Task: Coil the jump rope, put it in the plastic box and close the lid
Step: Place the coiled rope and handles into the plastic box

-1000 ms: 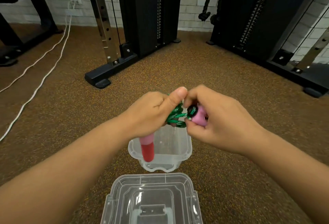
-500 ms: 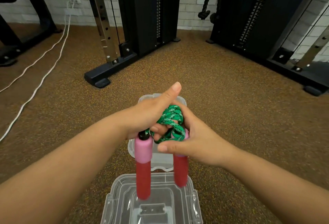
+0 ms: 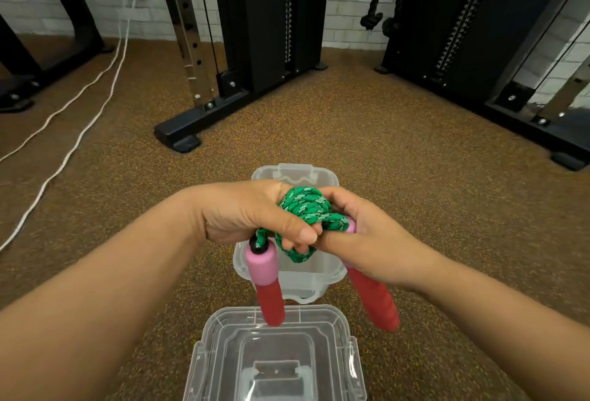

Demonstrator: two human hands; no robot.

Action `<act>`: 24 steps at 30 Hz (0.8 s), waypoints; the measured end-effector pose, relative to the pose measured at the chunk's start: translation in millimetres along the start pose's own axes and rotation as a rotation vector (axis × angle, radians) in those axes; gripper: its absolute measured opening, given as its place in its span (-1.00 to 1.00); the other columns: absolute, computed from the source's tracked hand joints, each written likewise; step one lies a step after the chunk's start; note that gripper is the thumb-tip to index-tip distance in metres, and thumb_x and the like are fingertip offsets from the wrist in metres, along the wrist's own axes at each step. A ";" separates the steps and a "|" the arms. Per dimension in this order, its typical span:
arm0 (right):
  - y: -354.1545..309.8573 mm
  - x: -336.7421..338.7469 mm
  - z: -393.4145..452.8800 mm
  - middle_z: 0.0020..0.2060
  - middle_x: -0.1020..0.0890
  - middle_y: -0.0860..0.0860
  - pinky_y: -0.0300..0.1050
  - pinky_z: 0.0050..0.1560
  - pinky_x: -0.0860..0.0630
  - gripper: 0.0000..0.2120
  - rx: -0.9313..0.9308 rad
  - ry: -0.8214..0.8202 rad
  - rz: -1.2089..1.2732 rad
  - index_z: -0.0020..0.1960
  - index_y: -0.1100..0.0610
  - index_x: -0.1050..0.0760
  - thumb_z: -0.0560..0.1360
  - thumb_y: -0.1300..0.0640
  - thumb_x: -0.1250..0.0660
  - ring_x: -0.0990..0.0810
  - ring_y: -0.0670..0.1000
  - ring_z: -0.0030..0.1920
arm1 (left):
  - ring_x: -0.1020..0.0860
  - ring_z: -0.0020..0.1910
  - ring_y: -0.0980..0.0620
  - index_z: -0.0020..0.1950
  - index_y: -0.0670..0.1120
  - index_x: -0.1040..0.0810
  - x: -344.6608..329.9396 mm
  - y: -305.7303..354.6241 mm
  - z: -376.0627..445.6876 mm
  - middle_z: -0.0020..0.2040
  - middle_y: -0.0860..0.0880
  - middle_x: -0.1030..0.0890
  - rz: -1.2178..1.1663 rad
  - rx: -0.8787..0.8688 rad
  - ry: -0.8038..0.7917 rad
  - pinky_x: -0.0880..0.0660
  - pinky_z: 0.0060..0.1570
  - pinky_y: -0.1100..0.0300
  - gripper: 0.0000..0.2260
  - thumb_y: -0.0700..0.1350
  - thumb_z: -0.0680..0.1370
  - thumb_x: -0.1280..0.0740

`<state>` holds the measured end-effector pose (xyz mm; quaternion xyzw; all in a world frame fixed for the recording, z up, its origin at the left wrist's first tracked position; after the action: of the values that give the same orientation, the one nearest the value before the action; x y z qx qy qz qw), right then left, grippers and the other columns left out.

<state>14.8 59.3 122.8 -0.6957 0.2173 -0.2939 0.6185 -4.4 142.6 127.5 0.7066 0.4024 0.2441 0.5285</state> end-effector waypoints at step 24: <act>12.9 40.5 25.1 0.09 -0.64 0.05 -0.24 0.08 -0.52 -0.44 0.132 0.318 0.151 0.26 0.11 -0.42 0.31 0.15 -0.51 -0.62 -0.09 0.04 | -0.58 -0.03 -0.08 0.06 -0.01 -0.51 59.2 27.8 11.8 -0.04 -0.07 -0.62 0.403 -0.246 0.873 -0.53 0.05 0.04 -0.84 -0.20 0.52 -0.27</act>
<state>62.3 48.9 114.1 -0.5801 0.3441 -0.3666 0.6409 46.3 181.8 145.2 0.5345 0.4096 0.6604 0.3323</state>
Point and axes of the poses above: each hand's wrist, its own z-axis towards the middle knuckle, its own x-axis out of the back of the hand, y = z × x, the point moved 8 cm from there along z, towards the middle knuckle
